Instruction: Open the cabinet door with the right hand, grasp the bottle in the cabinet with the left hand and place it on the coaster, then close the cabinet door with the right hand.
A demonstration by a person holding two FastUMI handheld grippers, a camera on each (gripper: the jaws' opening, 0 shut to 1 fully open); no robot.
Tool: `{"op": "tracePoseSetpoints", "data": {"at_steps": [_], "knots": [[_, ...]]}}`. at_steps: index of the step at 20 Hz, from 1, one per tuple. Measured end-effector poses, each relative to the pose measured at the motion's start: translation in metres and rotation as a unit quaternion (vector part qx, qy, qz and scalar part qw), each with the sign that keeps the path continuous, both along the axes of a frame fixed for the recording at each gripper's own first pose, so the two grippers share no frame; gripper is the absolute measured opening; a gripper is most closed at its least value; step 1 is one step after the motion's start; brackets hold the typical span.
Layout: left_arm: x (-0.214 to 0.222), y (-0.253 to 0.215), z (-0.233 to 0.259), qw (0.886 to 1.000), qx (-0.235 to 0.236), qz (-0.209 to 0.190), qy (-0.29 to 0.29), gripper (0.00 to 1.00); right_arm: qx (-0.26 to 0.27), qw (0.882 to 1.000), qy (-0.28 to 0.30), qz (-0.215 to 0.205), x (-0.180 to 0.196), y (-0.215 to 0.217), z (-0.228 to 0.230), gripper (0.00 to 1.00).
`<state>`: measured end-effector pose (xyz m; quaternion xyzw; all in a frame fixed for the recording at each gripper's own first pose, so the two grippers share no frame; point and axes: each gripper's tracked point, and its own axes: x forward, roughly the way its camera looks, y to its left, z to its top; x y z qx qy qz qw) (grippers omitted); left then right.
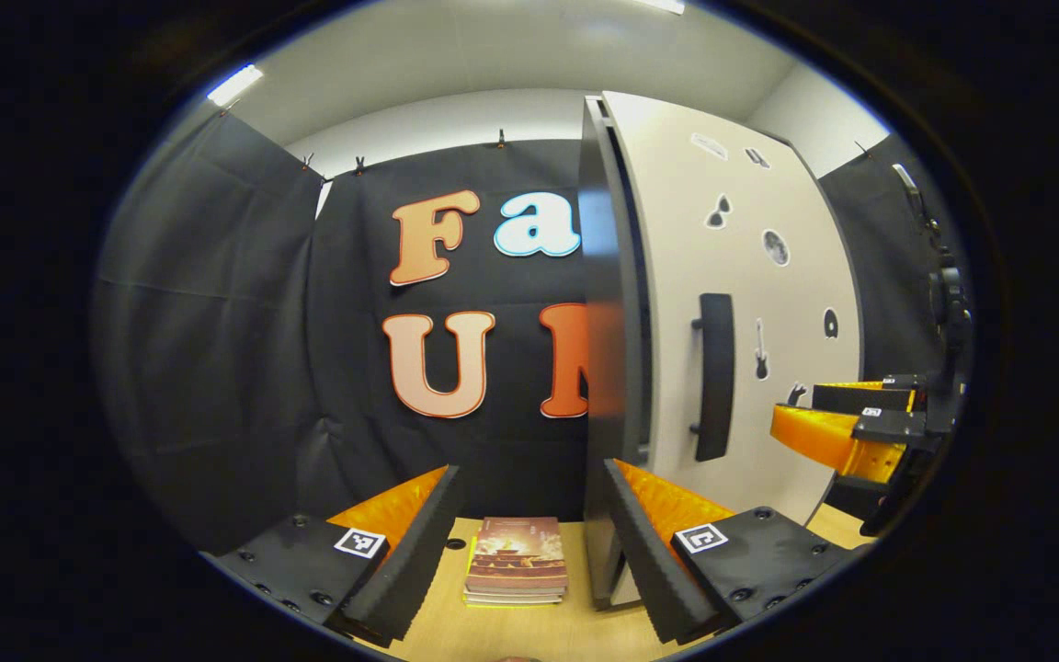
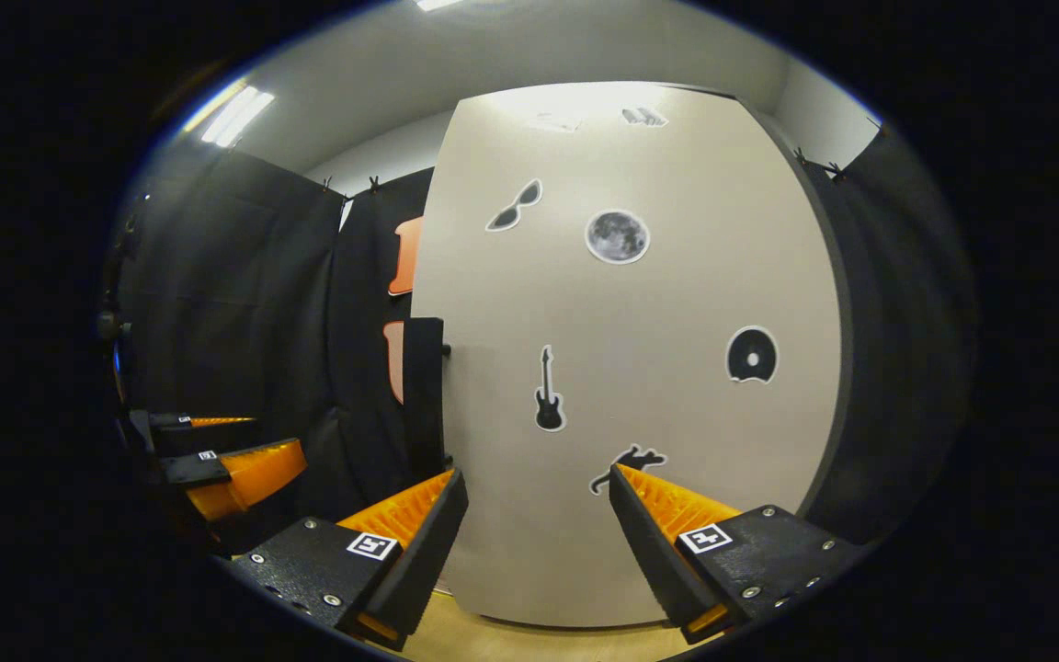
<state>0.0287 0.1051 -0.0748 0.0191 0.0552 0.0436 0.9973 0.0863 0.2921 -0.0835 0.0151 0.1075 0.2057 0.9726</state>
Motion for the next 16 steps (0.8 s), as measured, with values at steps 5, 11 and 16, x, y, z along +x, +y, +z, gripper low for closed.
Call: {"op": "tracePoseSetpoints", "data": {"at_steps": [5,11,16], "knots": [[-0.012,-0.049,0.032,0.999,-0.017,-0.021,-0.019,0.98,-0.021,0.999,-0.010,-0.035,-0.040,-0.071,0.022,0.95],[-0.035,-0.106,0.063,0.998,-0.030,-0.041,-0.042,0.98,-0.007,0.997,-0.001,-0.082,-0.068,-0.156,0.048,0.95],[-0.043,-0.131,0.075,0.998,-0.030,-0.039,-0.047,0.99,-0.013,0.994,-0.009,-0.107,-0.082,-0.200,0.060,0.95]]}}
